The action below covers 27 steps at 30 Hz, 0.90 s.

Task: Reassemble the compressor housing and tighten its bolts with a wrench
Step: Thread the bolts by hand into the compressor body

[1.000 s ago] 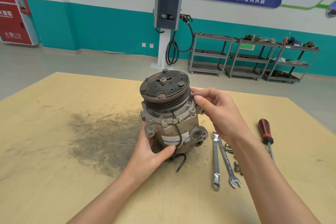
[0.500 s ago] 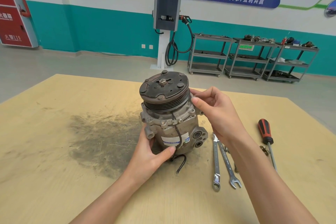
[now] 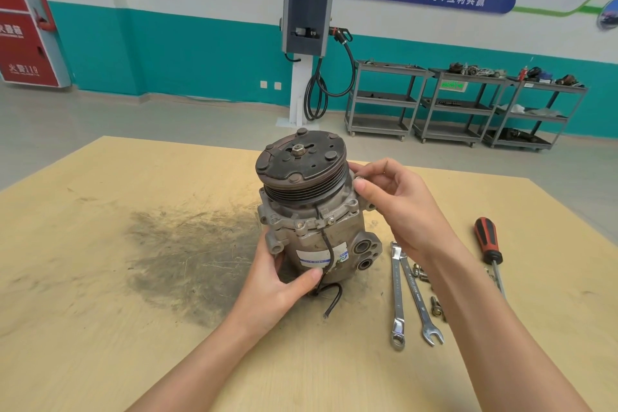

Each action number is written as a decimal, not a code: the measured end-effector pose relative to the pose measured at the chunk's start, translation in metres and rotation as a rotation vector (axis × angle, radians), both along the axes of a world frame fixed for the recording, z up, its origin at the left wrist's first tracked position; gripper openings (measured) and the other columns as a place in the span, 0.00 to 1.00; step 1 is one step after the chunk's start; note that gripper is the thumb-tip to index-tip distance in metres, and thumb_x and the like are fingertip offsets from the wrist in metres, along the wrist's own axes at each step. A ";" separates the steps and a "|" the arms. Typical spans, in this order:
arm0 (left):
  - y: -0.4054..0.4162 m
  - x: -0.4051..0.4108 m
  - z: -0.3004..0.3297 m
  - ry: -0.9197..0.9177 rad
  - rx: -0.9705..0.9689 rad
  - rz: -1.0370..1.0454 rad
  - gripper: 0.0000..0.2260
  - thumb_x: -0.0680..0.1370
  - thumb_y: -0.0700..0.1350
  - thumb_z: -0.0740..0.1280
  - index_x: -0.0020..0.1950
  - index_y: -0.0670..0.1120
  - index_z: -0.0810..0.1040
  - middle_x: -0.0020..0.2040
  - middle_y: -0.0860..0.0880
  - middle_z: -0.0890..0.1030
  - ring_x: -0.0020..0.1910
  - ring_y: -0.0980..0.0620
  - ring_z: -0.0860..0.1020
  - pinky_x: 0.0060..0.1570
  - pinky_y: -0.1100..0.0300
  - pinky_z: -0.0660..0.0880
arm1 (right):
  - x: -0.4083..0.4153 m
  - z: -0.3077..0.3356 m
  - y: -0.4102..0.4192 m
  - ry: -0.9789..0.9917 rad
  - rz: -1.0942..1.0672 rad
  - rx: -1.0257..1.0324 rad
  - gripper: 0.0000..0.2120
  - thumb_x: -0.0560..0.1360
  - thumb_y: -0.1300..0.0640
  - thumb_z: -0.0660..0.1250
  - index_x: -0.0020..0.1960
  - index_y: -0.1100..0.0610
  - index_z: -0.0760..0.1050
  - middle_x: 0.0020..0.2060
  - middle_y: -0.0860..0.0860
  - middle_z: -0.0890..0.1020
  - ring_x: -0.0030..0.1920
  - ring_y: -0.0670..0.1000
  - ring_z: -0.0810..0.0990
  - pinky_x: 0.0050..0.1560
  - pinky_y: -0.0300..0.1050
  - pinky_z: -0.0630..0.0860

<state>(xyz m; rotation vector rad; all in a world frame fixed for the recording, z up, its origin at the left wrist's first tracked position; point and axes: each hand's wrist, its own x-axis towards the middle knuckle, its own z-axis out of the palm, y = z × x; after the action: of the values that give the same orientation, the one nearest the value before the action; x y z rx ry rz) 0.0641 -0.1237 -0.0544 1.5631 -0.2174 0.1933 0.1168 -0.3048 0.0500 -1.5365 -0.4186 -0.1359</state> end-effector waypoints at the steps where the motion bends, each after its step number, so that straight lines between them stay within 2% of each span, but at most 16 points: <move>1: 0.000 0.000 0.000 0.001 0.000 0.001 0.37 0.69 0.43 0.74 0.74 0.46 0.61 0.69 0.54 0.75 0.69 0.60 0.72 0.68 0.67 0.67 | 0.000 0.001 -0.002 0.012 0.009 -0.030 0.05 0.77 0.67 0.65 0.47 0.59 0.77 0.51 0.49 0.85 0.54 0.48 0.83 0.51 0.43 0.79; 4: 0.001 0.001 -0.001 0.000 0.007 0.002 0.37 0.69 0.43 0.74 0.74 0.46 0.62 0.70 0.53 0.75 0.69 0.59 0.72 0.69 0.65 0.67 | 0.001 0.001 -0.003 0.015 0.001 -0.057 0.08 0.78 0.67 0.63 0.46 0.57 0.80 0.54 0.49 0.84 0.57 0.47 0.81 0.56 0.46 0.77; 8: 0.002 0.001 -0.002 -0.006 0.021 0.005 0.37 0.69 0.44 0.75 0.75 0.46 0.61 0.70 0.54 0.74 0.70 0.58 0.71 0.71 0.59 0.66 | 0.000 -0.001 0.003 0.000 -0.029 0.035 0.06 0.75 0.70 0.66 0.43 0.61 0.73 0.47 0.47 0.86 0.52 0.47 0.84 0.46 0.37 0.78; 10: 0.002 0.001 -0.003 -0.006 0.030 0.009 0.38 0.69 0.44 0.75 0.75 0.46 0.61 0.70 0.54 0.74 0.70 0.58 0.71 0.72 0.58 0.66 | 0.001 -0.001 0.003 0.006 -0.036 0.058 0.07 0.74 0.70 0.67 0.43 0.61 0.72 0.48 0.49 0.85 0.51 0.48 0.84 0.45 0.37 0.78; 12: 0.003 0.002 -0.003 0.000 0.031 0.014 0.38 0.69 0.44 0.75 0.75 0.47 0.61 0.70 0.54 0.74 0.70 0.59 0.71 0.72 0.59 0.66 | 0.000 0.001 0.000 0.026 -0.003 0.028 0.04 0.75 0.68 0.66 0.45 0.61 0.74 0.51 0.53 0.85 0.53 0.51 0.83 0.48 0.44 0.80; 14: 0.003 0.003 -0.004 0.005 0.033 0.015 0.38 0.69 0.44 0.75 0.75 0.47 0.61 0.70 0.55 0.75 0.70 0.59 0.71 0.71 0.60 0.66 | -0.001 0.003 -0.004 0.041 0.015 -0.037 0.05 0.78 0.66 0.64 0.49 0.59 0.78 0.56 0.54 0.83 0.58 0.53 0.81 0.56 0.50 0.77; 17: 0.003 0.003 -0.005 0.006 0.036 0.014 0.37 0.69 0.45 0.75 0.75 0.48 0.61 0.69 0.55 0.75 0.70 0.59 0.71 0.70 0.62 0.67 | -0.001 0.004 -0.004 0.047 0.004 -0.049 0.09 0.78 0.67 0.62 0.47 0.58 0.79 0.57 0.53 0.82 0.60 0.52 0.80 0.61 0.52 0.75; 21: 0.003 0.004 -0.006 -0.004 0.029 0.017 0.37 0.69 0.44 0.75 0.74 0.47 0.62 0.69 0.54 0.75 0.70 0.58 0.72 0.70 0.62 0.67 | -0.001 0.002 0.001 0.032 0.001 0.020 0.06 0.75 0.70 0.65 0.43 0.61 0.74 0.54 0.55 0.83 0.57 0.52 0.82 0.54 0.46 0.79; 24: 0.002 0.003 -0.005 -0.004 0.022 0.019 0.36 0.69 0.43 0.75 0.73 0.48 0.63 0.68 0.58 0.76 0.69 0.60 0.72 0.65 0.69 0.68 | -0.001 0.002 0.001 0.033 -0.008 0.047 0.06 0.75 0.70 0.67 0.44 0.61 0.73 0.52 0.53 0.85 0.53 0.51 0.84 0.48 0.42 0.79; 27: 0.002 0.003 -0.004 -0.003 0.014 0.016 0.36 0.69 0.43 0.75 0.74 0.49 0.62 0.67 0.60 0.76 0.68 0.61 0.72 0.63 0.72 0.68 | -0.001 0.003 -0.003 0.045 0.022 -0.038 0.06 0.77 0.67 0.64 0.48 0.59 0.78 0.56 0.52 0.83 0.56 0.50 0.82 0.54 0.46 0.78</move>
<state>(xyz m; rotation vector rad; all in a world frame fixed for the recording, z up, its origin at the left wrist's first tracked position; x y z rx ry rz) 0.0667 -0.1216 -0.0587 1.5787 -0.2090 0.2071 0.1159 -0.3079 0.0531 -1.5688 -0.4046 -0.0761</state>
